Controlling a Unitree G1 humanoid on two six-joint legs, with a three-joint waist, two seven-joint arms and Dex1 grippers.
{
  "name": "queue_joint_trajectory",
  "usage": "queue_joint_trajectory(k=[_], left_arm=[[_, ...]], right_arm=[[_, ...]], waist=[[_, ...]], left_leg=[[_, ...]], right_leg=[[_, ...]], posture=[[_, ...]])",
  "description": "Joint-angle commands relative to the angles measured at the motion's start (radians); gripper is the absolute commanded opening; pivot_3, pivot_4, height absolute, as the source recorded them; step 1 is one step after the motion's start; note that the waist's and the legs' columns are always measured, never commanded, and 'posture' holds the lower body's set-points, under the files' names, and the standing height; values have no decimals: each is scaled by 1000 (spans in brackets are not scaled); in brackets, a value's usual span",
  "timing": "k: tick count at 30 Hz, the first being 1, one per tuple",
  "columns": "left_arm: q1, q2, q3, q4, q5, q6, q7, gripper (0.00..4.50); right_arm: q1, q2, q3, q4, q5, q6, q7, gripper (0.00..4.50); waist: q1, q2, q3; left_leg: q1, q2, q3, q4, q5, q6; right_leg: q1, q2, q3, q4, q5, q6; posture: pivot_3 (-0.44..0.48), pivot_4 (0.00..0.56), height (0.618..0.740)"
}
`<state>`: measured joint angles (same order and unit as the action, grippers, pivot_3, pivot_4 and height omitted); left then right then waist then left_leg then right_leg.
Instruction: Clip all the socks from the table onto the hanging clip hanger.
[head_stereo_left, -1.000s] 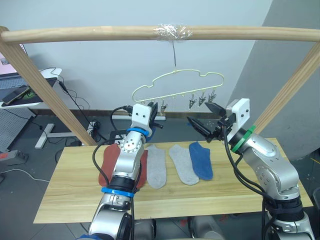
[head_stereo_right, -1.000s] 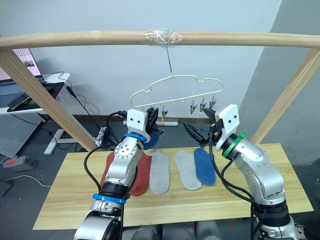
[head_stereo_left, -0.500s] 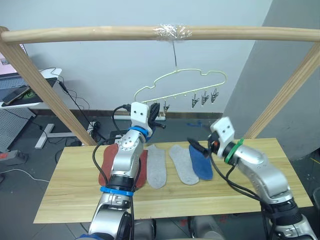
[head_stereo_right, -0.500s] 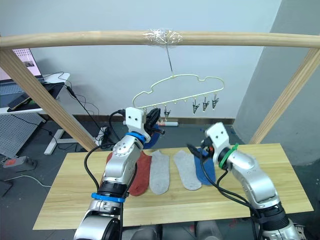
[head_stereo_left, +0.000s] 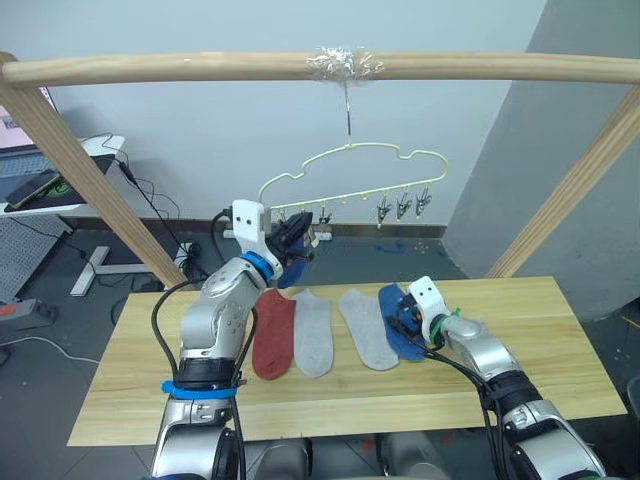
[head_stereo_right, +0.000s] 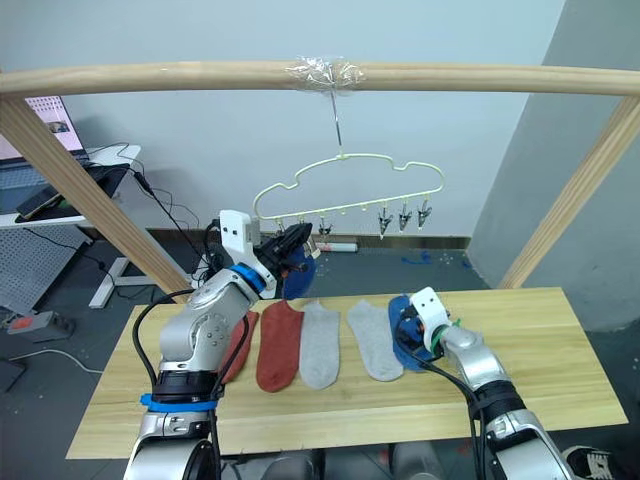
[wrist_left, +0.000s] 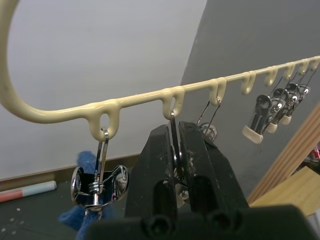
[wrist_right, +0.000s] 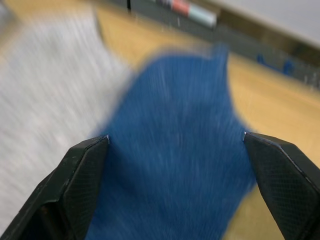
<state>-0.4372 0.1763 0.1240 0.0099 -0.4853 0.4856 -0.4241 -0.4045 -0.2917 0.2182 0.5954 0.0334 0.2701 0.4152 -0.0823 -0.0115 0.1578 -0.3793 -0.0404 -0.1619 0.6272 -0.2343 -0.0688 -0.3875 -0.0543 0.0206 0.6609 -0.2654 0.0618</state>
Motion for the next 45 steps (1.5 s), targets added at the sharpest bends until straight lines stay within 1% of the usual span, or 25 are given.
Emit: queue_joint_trajectory(k=[1,3,6,9,10,11,13,14,16,18,20,23,25,28,34,37,45], left_arm=[[6,10,10,-43,-15,22,6,0],[6,9,11,-47,-19,31,8,0],[7,11,12,-49,-22,44,7,0],[6,4,35,-53,-67,91,12,0],[3,2,48,-52,-95,119,14,0],[-3,-9,75,-49,-145,165,25,0],[-24,-33,151,-35,-280,273,62,0],[-36,-39,189,-23,-349,333,81,0],[-50,-41,242,-3,-453,426,115,0],[-63,-50,299,17,-569,510,167,0],[-70,-57,334,29,-643,552,209,0],[-75,-66,356,36,-704,564,257,0],[-75,-69,355,33,-724,562,278,0],[-73,-72,343,26,-739,553,295,0],[-89,-69,347,36,-774,532,317,0],[-86,-58,336,34,-772,533,310,0],[-76,-70,328,22,-794,519,325,0]], right_arm=[[13,-11,-9,37,-25,-39,25,4320],[25,-13,-18,41,-23,-48,36,3872],[55,-19,-29,2,-14,-51,54,2855],[91,-29,-41,-65,-10,-35,67,1742],[102,-34,-49,-90,-8,-32,69,1441],[115,-41,-58,-123,-5,-28,72,1027],[141,-59,-73,-208,7,-13,89,242],[155,-68,-83,-271,26,5,106,32],[180,-85,-94,-411,64,76,139,32],[199,-97,-96,-609,117,184,166,32],[202,-89,-98,-742,162,279,168,32],[185,-82,-70,-866,177,364,155,32],[170,-70,-54,-918,182,404,143,32],[148,-46,-35,-967,194,456,129,32],[103,-20,-8,-1006,199,498,109,32],[81,-6,0,-1019,206,515,102,32],[55,12,41,-1016,189,510,93,32]], waist=[[0,0,0],[1,0,0],[2,0,0],[2,0,0],[2,0,0],[2,0,0],[1,0,0],[2,0,1],[0,0,1],[-4,0,1],[-5,-1,2],[-1,-1,2],[2,-1,2],[2,-1,2],[2,-1,2],[2,-1,2],[3,-2,2]], left_leg=[[0,0,0,0,0,0],[1,0,0,0,0,0],[2,0,0,0,0,0],[2,0,0,0,0,0],[2,0,0,0,0,0],[2,0,0,0,0,0],[2,0,0,0,0,0],[2,0,0,0,0,0],[1,0,0,1,0,0],[1,1,0,1,0,0],[1,1,0,0,0,0],[1,1,-2,0,0,0],[0,1,-1,0,0,0],[-1,0,-1,0,0,0],[-1,0,-1,0,0,0],[-1,0,-1,-1,0,0],[-2,0,-1,-1,0,0]], right_leg=[[0,0,0,0,0,1],[1,0,0,1,-1,1],[2,0,0,1,0,1],[2,0,0,1,-1,1],[2,0,0,1,-1,1],[2,0,0,1,-1,1],[2,0,0,1,-1,1],[2,0,0,1,-1,1],[1,0,0,1,-1,1],[1,0,0,1,-1,1],[0,0,0,1,-1,1],[0,1,-1,1,-1,1],[0,0,-1,0,-1,1],[0,0,-1,-2,-1,1],[-1,0,-1,-2,-1,1],[-1,0,-1,-2,-1,1],[-1,0,-1,-3,-1,1]], posture=[[-52,128,740],[-52,129,740],[-49,132,740],[-56,135,740],[-55,135,740],[-55,135,740],[-58,136,740],[-63,139,740],[-68,140,740],[-76,140,740],[-88,143,740],[-95,141,740],[-100,140,740],[-100,140,740],[-100,139,740],[-99,141,740],[-89,142,740]])
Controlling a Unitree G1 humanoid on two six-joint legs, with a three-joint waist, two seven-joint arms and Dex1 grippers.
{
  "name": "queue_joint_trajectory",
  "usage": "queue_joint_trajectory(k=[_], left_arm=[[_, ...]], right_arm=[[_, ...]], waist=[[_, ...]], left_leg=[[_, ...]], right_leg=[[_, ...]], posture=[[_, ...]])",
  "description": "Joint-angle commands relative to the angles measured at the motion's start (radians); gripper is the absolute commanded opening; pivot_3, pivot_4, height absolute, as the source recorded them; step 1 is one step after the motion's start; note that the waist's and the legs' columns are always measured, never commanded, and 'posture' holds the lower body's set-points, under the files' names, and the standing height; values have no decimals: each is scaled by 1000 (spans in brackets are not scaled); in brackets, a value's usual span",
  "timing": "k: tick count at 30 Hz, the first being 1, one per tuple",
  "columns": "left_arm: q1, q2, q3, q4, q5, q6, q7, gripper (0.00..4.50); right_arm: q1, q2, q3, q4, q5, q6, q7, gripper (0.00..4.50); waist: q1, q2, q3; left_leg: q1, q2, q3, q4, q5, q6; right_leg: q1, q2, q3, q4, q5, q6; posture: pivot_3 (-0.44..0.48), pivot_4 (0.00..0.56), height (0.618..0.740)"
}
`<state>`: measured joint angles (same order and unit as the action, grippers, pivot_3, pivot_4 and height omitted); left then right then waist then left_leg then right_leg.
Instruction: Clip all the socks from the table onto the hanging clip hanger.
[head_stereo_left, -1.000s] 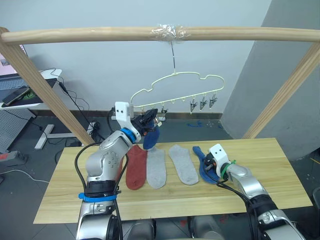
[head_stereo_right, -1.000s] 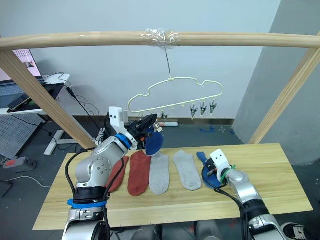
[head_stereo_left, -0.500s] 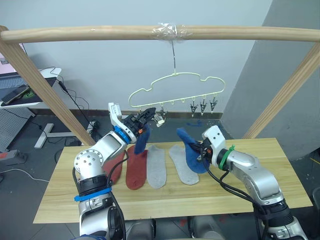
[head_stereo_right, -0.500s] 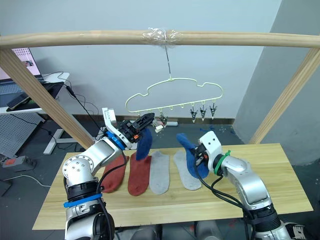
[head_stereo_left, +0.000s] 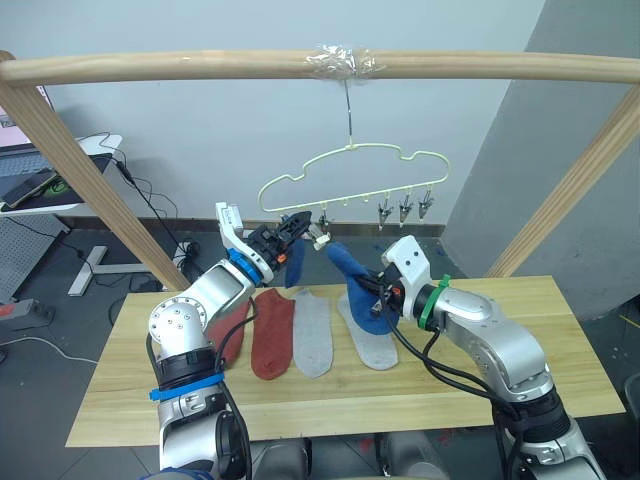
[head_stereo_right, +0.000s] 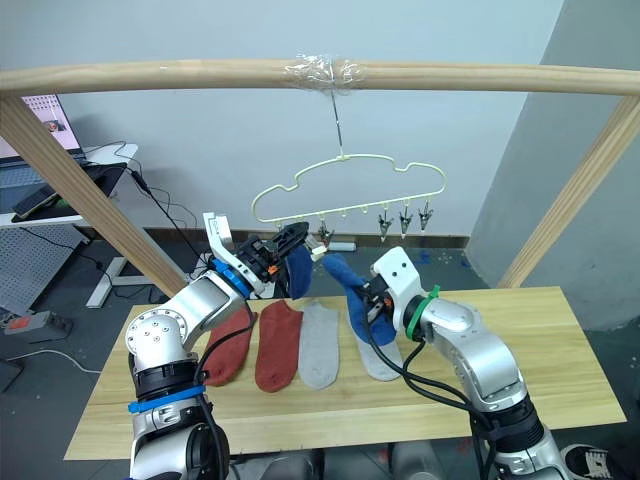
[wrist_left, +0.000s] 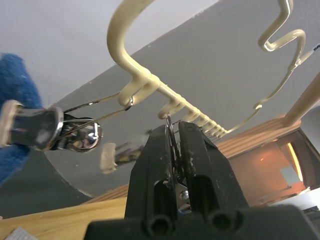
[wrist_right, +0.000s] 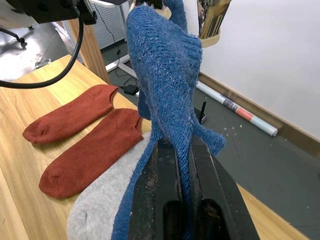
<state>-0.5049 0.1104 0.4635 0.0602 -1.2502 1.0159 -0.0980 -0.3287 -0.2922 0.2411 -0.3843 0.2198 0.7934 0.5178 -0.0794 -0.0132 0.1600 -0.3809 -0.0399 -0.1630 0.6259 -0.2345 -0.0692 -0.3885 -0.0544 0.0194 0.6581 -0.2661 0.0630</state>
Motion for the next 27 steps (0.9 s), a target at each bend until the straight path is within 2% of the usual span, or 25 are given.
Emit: queue_joint_trajectory(k=[1,13,19,20,27], left_arm=[[-6,-5,-14,-31,-30,-12,-1,0],[27,3,-34,-64,-41,-12,0,0],[31,24,-73,-83,28,-58,-51,0],[31,26,-78,-84,32,-64,-60,610],[39,33,-77,-86,6,-65,-67,2813]], right_arm=[[-25,19,22,-37,2,-13,-13,32],[-93,29,39,-16,-35,-31,-52,32],[-110,20,55,4,-66,-54,-47,32],[-110,21,57,8,-68,-57,-47,0],[-93,29,61,3,-77,-63,-45,0]], waist=[[0,0,0],[5,-1,1],[7,-1,1],[7,-1,1],[10,-1,1]], left_leg=[[0,0,0,0,0,0],[0,0,0,-1,0,0],[0,0,0,-1,0,0],[0,0,0,-1,0,0],[-1,0,0,-2,0,0]], right_leg=[[0,0,0,0,0,0],[-1,0,0,-1,0,0],[-1,0,0,-1,0,0],[-1,0,0,-1,0,0],[-1,0,0,-1,0,0]], posture=[[-89,143,740],[-77,145,740],[-80,140,740],[-80,138,740],[-81,129,740]])
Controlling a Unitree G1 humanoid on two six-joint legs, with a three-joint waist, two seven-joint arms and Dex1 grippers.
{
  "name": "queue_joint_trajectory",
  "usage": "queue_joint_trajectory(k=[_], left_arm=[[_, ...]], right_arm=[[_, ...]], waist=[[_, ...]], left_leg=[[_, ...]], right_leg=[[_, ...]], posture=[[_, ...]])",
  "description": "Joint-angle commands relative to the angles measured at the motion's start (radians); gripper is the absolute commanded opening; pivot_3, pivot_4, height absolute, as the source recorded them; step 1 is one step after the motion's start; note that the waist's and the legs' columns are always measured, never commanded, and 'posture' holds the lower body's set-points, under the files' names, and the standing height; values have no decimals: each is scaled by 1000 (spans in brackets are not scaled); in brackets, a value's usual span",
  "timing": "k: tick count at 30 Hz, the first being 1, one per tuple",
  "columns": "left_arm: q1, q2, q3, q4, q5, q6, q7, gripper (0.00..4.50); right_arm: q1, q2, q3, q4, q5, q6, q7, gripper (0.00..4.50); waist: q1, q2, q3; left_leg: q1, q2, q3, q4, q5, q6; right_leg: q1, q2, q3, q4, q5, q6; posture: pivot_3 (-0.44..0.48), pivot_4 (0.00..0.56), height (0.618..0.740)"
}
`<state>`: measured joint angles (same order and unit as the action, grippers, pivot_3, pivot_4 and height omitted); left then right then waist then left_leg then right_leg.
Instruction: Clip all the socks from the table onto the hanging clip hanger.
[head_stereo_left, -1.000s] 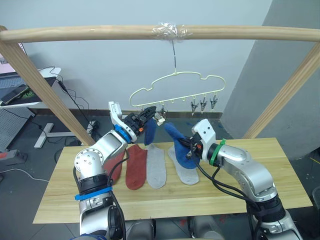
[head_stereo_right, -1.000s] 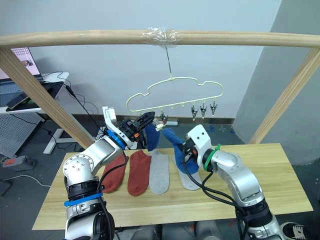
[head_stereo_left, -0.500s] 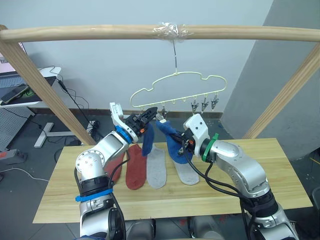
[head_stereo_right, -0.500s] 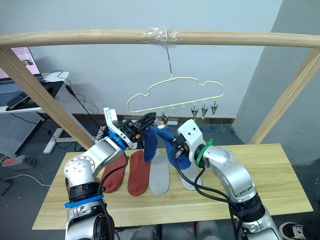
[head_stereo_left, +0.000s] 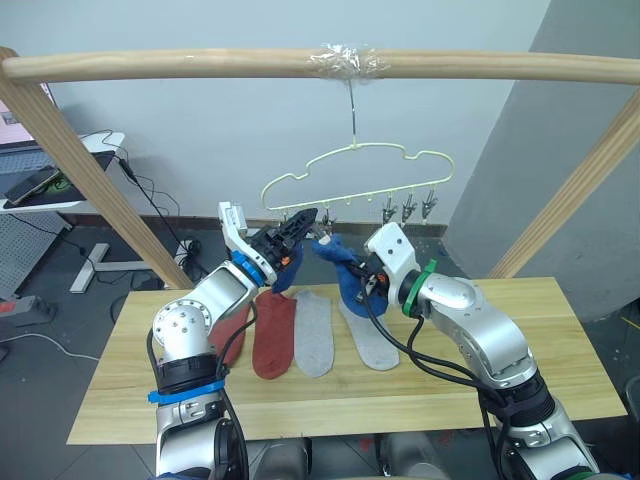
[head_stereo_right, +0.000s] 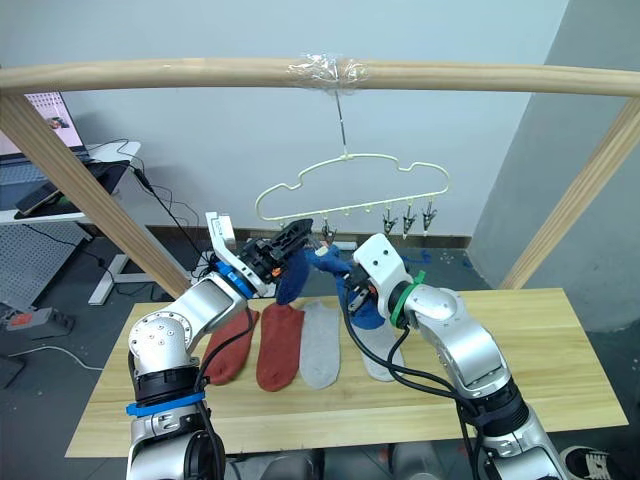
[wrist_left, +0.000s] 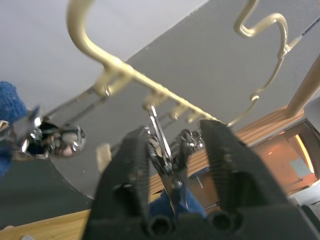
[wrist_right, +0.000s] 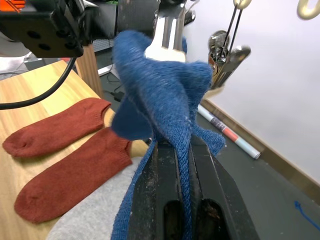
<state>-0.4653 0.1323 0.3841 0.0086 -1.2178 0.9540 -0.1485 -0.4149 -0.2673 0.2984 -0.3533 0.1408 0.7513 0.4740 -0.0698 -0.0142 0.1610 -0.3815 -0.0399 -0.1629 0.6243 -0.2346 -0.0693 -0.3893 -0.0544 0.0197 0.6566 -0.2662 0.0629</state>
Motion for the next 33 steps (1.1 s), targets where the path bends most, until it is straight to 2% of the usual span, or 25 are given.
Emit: queue_joint_trajectory(k=[1,5,7,10,12,13,14,20,24,28,33], left_arm=[[1,12,3,-33,-27,-2,-13,3132],[21,33,5,-61,-33,4,-13,4409],[41,63,-7,-88,-4,1,-14,4473],[123,177,-128,-173,222,-70,-55,4473],[167,242,-201,-227,336,-118,-79,4500],[190,267,-225,-259,405,-165,-77,4500],[203,288,-235,-274,431,-174,-88,4500],[274,326,-184,-335,360,-177,-238,4500],[324,316,-202,-400,407,-225,-253,4500],[341,277,-251,-430,479,-290,-236,4500],[358,249,-337,-428,641,-426,-236,4500]], right_arm=[[-4,4,4,-27,1,-22,0,0],[7,16,-1,-14,5,-25,-3,0],[13,33,-1,9,12,-36,-1,0],[24,121,-37,78,90,-23,16,0],[26,173,-63,117,147,9,29,566],[26,206,-85,148,181,24,31,689],[22,228,-97,176,199,29,30,1007],[22,227,-94,279,190,-19,46,3043],[87,145,-68,226,144,-68,44,4411],[170,40,-76,161,54,-182,10,4460],[262,2,-123,60,41,-234,-27,4460]], waist=[[1,0,0],[1,0,0],[3,0,0],[-2,0,0],[2,0,0],[6,0,0],[7,0,0],[33,0,-1],[41,0,-2],[48,-1,-3],[53,-1,-3]], left_leg=[[0,0,0,0,0,0],[0,0,0,0,0,0],[0,0,0,-1,0,0],[1,1,1,-2,0,0],[1,1,0,-4,0,0],[1,1,0,-4,0,0],[1,1,1,-4,0,0],[1,0,1,-5,0,0],[0,1,0,-8,0,0],[0,0,1,-11,0,-1],[0,1,1,-12,0,-1]], right_leg=[[0,0,0,0,0,0],[0,0,0,0,0,0],[0,0,0,0,0,0],[0,0,1,0,0,0],[-1,0,1,0,0,-2],[-1,0,1,0,1,-2],[-1,0,1,0,1,-3],[-2,0,1,-2,1,-3],[-1,0,0,-6,1,-4],[-1,-1,0,-9,2,-5],[-1,-1,1,-9,2,-4]], posture=[[-80,128,740],[-78,120,740],[-70,117,740],[-57,114,740],[-39,107,740],[-31,105,740],[-23,103,740],[17,87,740],[26,74,740],[57,69,740],[65,89,740]])
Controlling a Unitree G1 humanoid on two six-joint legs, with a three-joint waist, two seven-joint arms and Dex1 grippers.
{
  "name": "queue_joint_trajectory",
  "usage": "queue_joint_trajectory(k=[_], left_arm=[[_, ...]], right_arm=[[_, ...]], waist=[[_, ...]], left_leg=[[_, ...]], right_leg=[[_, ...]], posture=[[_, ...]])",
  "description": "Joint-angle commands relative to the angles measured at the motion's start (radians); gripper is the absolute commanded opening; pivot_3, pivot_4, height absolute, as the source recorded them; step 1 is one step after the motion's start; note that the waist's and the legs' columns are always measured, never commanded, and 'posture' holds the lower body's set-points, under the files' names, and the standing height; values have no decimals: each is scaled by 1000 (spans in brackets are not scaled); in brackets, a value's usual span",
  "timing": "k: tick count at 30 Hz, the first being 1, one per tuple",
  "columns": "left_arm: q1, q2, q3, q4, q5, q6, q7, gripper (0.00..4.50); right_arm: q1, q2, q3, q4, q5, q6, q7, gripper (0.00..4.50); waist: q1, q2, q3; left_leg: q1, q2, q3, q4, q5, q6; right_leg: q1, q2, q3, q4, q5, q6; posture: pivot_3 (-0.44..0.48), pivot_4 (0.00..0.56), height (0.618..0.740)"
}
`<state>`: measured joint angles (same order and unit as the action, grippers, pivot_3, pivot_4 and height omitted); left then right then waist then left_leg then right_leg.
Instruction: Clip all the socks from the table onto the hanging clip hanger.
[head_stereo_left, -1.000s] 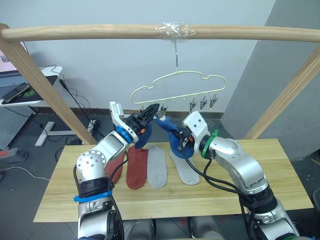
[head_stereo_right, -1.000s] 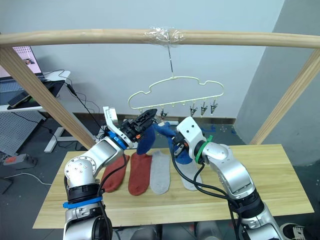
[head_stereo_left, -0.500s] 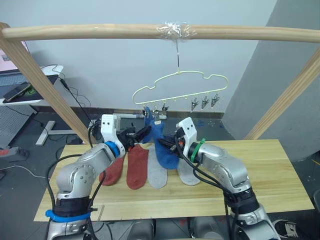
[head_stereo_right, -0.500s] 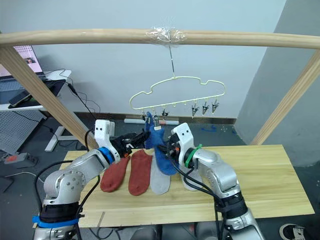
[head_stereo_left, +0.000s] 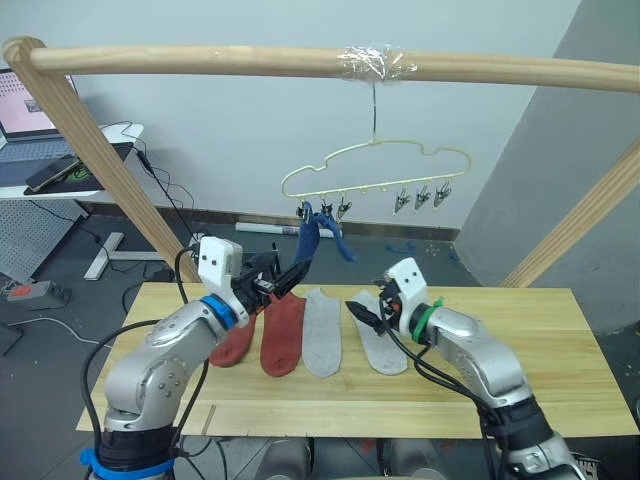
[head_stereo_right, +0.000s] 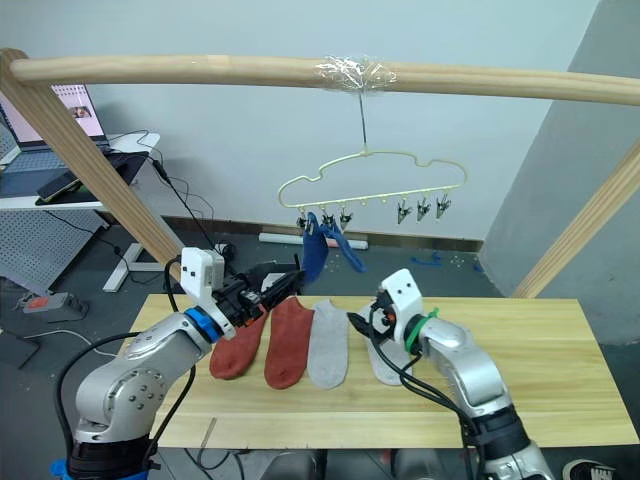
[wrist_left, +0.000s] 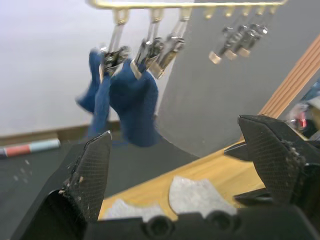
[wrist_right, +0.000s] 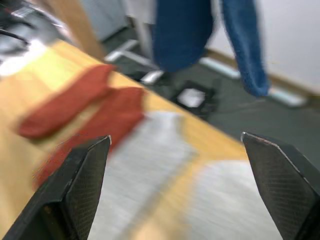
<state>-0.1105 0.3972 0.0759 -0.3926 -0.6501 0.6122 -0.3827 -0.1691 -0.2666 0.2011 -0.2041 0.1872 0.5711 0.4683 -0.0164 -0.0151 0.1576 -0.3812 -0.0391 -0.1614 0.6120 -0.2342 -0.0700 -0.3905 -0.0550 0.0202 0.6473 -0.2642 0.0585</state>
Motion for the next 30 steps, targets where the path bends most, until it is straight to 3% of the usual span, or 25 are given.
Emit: queue_joint_trajectory(k=[1,2,5,10,30], left_arm=[[3,-25,-36,-21,90,-106,-7,4500],[-2,-46,-53,-15,106,-128,-5,4500],[-26,-92,-79,26,162,-193,3,3930],[-90,-146,-115,108,223,-255,-10,2465],[-322,-313,-152,530,404,-499,-20,2465]], right_arm=[[25,6,-32,-106,-5,-65,-30,4460],[42,12,-52,-128,13,-75,-31,4460],[71,26,-85,-179,23,-93,-54,4500],[92,52,-105,-250,43,-74,-80,4500],[101,49,-179,-415,155,-70,-108,4500]], waist=[[0,0,0],[0,0,0],[9,0,0],[14,0,0],[-24,0,1]], left_leg=[[0,1,0,0,0,0],[0,1,0,0,0,0],[1,0,0,0,0,0],[1,0,0,1,0,0],[1,0,0,1,0,1]], right_leg=[[0,0,0,0,0,0],[0,0,0,0,-1,2],[1,0,0,0,-2,3],[1,0,0,0,-1,3],[2,0,-1,0,-1,3]], posture=[[62,91,740],[60,92,740],[38,111,740],[7,120,740],[-102,147,740]])
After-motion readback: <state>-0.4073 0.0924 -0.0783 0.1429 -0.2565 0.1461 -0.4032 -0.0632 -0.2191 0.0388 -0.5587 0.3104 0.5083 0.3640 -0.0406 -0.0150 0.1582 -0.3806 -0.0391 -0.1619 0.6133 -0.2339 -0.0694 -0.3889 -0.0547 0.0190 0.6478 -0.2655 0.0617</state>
